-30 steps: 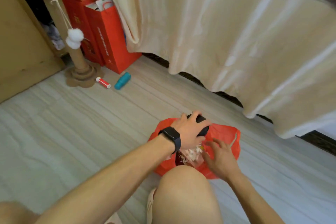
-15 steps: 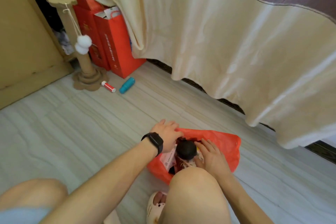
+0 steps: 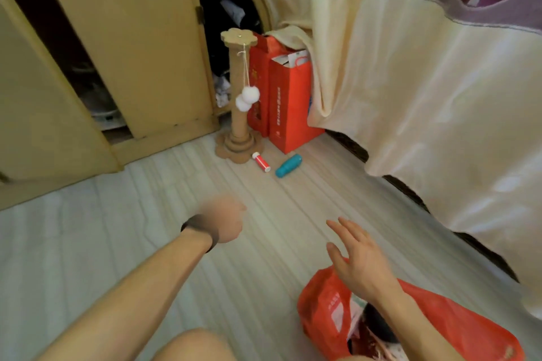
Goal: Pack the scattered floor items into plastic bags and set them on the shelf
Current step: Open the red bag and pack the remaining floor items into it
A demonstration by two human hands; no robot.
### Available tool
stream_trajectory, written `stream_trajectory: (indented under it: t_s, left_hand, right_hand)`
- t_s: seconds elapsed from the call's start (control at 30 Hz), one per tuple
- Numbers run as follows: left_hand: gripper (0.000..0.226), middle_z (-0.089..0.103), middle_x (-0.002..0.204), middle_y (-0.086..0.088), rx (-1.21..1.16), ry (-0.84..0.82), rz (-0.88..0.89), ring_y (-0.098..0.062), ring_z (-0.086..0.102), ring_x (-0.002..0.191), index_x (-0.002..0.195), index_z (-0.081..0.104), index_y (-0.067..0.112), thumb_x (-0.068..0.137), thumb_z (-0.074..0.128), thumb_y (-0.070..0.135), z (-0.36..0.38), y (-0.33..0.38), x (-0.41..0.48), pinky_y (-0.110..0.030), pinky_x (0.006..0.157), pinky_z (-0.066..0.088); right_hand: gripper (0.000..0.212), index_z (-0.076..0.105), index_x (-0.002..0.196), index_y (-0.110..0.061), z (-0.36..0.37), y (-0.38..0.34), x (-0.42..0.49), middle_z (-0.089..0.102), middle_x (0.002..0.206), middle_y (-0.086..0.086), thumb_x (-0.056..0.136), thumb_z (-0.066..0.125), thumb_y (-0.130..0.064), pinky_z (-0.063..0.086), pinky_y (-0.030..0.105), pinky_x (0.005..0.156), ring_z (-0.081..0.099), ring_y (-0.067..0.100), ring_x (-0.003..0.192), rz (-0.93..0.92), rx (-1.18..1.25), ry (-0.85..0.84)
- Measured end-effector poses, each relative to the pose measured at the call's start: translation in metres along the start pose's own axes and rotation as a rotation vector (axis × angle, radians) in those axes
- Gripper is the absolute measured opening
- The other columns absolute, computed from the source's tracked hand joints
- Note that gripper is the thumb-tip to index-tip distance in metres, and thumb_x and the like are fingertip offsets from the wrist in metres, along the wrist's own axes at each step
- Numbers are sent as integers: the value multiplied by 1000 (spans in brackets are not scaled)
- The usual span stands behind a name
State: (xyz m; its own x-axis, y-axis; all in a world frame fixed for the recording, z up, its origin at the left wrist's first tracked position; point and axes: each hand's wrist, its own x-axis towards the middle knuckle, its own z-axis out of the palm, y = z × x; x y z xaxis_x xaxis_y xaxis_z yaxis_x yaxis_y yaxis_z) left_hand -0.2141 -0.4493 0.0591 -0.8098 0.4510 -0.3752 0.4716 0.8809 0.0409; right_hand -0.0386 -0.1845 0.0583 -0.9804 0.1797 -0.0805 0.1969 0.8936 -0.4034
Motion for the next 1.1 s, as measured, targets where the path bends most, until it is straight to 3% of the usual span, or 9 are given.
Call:
stream_trajectory:
  t_s: [0.2, 0.33, 0.43, 0.63, 0.77, 0.87, 1.0, 1.1]
  left_hand:
    - [60, 27, 158, -4, -73, -272, -202, -28, 28, 142, 152, 25, 32, 97, 40, 50, 102, -53, 4, -45, 114, 28]
    - [67, 7, 164, -4, -109, -362, -185, -30, 9, 149, 155, 10, 35, 97, 38, 53, 149, -54, 25, -49, 119, 12]
    - [71, -7, 164, -2, -126, -365, -148, -29, -2, 150, 155, 0, 40, 97, 37, 57, 173, -52, 50, -52, 120, 3]
    - [72, -27, 159, 6, -135, -297, -119, -29, -18, 148, 149, -14, 49, 93, 26, 68, 197, -59, 128, -55, 118, -5]
    - [74, -45, 149, 9, -128, -287, -152, -30, -37, 140, 142, -30, 51, 87, 11, 79, 213, -61, 151, -59, 115, -12]
    - [74, -49, 146, 9, -158, -233, -164, -29, -43, 136, 139, -34, 50, 85, 5, 81, 225, -58, 149, -60, 113, -16]
    - [74, -53, 143, 8, -158, -261, -159, -29, -45, 135, 138, -37, 50, 84, 3, 82, 226, -60, 152, -60, 113, -17]
    - [74, -56, 140, 8, -139, -310, -163, -29, -48, 132, 135, -40, 49, 83, 1, 82, 224, -59, 154, -60, 112, -18]
  right_hand:
    - [57, 32, 149, -39, 62, -13, 67, 21, 162, -1, 96, 39, -56, 22, 38, 119, 17, 21, 149, -35, -160, -307]
    - [60, 23, 152, -36, 112, -11, 102, 12, 164, 1, 97, 40, -53, 24, 40, 118, 13, 23, 150, -21, -277, -575]
    - [65, 13, 155, -36, 148, -4, 128, 4, 165, 1, 98, 40, -51, 25, 43, 117, 11, 25, 150, 37, -269, -681]
    - [79, -12, 154, -37, 217, 28, 164, -23, 161, 1, 94, 35, -61, 4, 50, 121, -14, 23, 150, 36, -303, -682]
    - [80, -8, 154, -37, 226, 42, 209, -21, 162, 1, 93, 37, -63, 2, 51, 121, -14, 24, 150, 54, -253, -590]
    - [80, 2, 156, -32, 217, 43, 273, -8, 164, 10, 94, 49, -50, 16, 49, 120, 5, 34, 150, 99, -176, -386]
    - [87, 5, 154, -38, 201, 27, 355, -10, 163, 13, 88, 57, -15, 35, 50, 111, 22, 45, 141, 123, -210, -191]
    - [93, 7, 155, -33, 199, 21, 397, -12, 163, 9, 84, 60, -6, 20, 56, 117, 5, 42, 147, 38, -411, -178]
